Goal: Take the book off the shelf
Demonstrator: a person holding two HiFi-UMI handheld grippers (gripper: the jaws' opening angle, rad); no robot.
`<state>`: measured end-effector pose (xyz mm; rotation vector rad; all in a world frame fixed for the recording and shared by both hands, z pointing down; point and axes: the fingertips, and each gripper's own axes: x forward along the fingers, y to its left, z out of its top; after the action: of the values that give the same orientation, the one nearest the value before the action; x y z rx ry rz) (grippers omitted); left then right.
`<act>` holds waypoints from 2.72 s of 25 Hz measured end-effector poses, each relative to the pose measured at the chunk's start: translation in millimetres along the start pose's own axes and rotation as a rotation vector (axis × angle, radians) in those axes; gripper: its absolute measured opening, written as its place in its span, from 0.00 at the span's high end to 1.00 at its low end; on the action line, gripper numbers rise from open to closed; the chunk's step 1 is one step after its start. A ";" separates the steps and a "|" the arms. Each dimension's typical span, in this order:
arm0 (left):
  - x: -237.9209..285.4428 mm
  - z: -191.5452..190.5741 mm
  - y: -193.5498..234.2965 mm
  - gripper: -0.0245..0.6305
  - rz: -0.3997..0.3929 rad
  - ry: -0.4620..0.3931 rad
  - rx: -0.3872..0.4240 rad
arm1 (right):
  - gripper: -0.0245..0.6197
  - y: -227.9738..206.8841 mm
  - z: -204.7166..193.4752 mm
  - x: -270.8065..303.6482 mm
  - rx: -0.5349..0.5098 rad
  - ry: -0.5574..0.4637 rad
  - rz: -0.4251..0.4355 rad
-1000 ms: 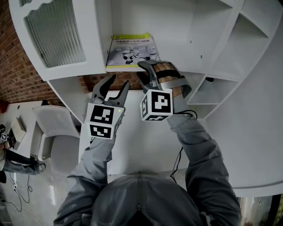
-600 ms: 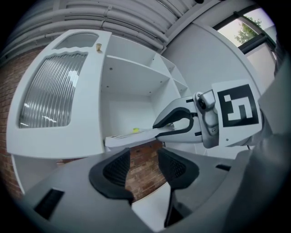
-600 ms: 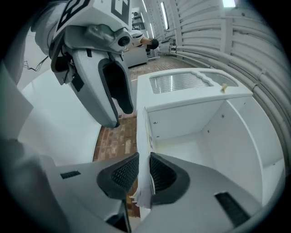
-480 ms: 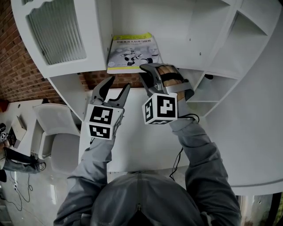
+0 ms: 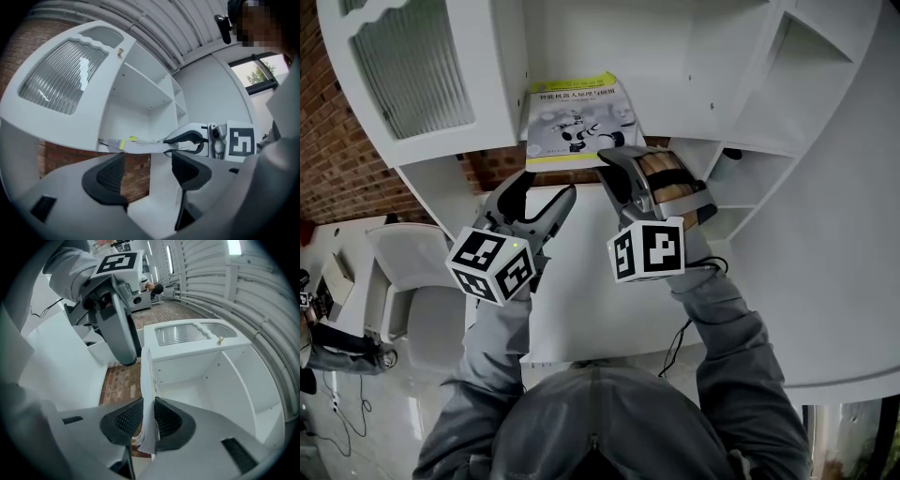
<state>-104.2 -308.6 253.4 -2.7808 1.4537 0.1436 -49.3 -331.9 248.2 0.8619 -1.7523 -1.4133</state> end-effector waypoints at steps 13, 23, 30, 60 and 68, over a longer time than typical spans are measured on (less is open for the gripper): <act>-10.9 16.2 21.7 0.50 -0.171 -0.040 -0.351 | 0.84 13.5 5.7 -24.5 -0.048 -0.034 -0.070; 0.9 -7.2 -11.0 0.52 -0.364 0.028 -0.530 | 0.83 42.1 -7.8 -45.1 -0.165 -0.064 -0.136; 10.6 -27.2 -2.4 0.63 -0.297 0.090 -0.502 | 0.83 66.8 0.2 -48.9 -0.216 -0.109 -0.127; 3.1 -38.4 7.0 0.86 -0.284 -0.174 -0.975 | 0.51 69.5 -78.8 -25.3 1.703 -0.379 0.342; 3.1 -37.6 7.6 0.86 -0.292 -0.189 -0.984 | 0.51 54.6 -45.1 -4.7 1.950 -0.625 0.676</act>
<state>-105.7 -317.1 290.9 -3.4675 1.0736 1.4125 -11.8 -341.0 307.8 0.3925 -3.2034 1.0063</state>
